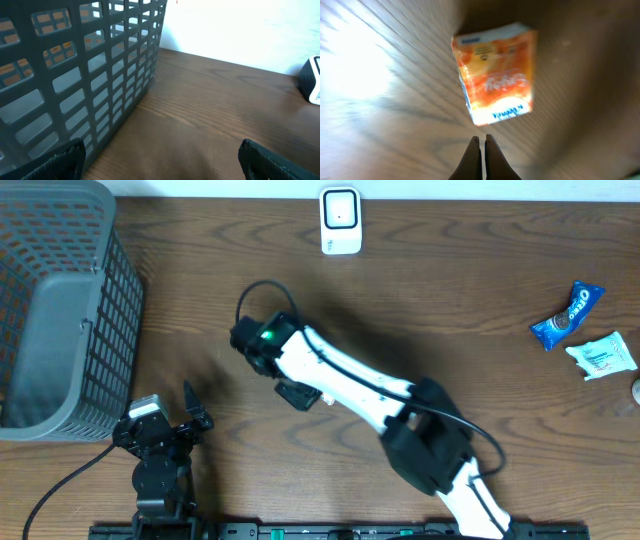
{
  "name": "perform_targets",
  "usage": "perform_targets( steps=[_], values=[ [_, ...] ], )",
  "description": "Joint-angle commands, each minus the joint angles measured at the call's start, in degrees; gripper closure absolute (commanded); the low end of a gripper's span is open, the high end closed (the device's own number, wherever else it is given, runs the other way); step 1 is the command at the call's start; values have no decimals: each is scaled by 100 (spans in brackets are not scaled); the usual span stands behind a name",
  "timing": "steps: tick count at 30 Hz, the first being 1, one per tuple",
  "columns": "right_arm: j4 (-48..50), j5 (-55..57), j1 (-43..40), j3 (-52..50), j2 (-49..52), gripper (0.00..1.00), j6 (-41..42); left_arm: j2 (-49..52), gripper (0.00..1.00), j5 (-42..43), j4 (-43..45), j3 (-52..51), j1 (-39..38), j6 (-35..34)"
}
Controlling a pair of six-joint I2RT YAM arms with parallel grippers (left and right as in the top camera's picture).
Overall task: Scan the item barcode
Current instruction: 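Grasp the orange snack box with the right gripper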
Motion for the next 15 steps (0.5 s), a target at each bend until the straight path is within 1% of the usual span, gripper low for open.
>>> perform_targets(
  steps=[1,2,3,4,5,6,12,15],
  values=[
    [109,-442,-136,267,-815,77,1412,-4,2,-48,-55,-164,-22,35],
    [118,-507,-173,267,-894,66,2013,-4,2,-48,-57,-164,-22,35],
    [105,-570,-214,267,-960,44,2647,-4,2,-48,-57,-164,-22,35],
    [87,-632,-264,267,-1003,24,3283,-4,2,-48,-57,-164,-22,35],
    [94,-660,-310,267,-1021,4,3753,-4,2,-48,-57,-164,-22,35],
    [92,-669,-350,264,-1021,1,4085,-4,2,-48,-55,-164,-22,35],
    [20,-1176,-560,7,-997,1,5578,-4,2,-48,-57,-164,-22,33],
    [87,-1182,-608,-262,-997,1,6249,-4,2,-48,-57,-164,-22,35]
  ],
)
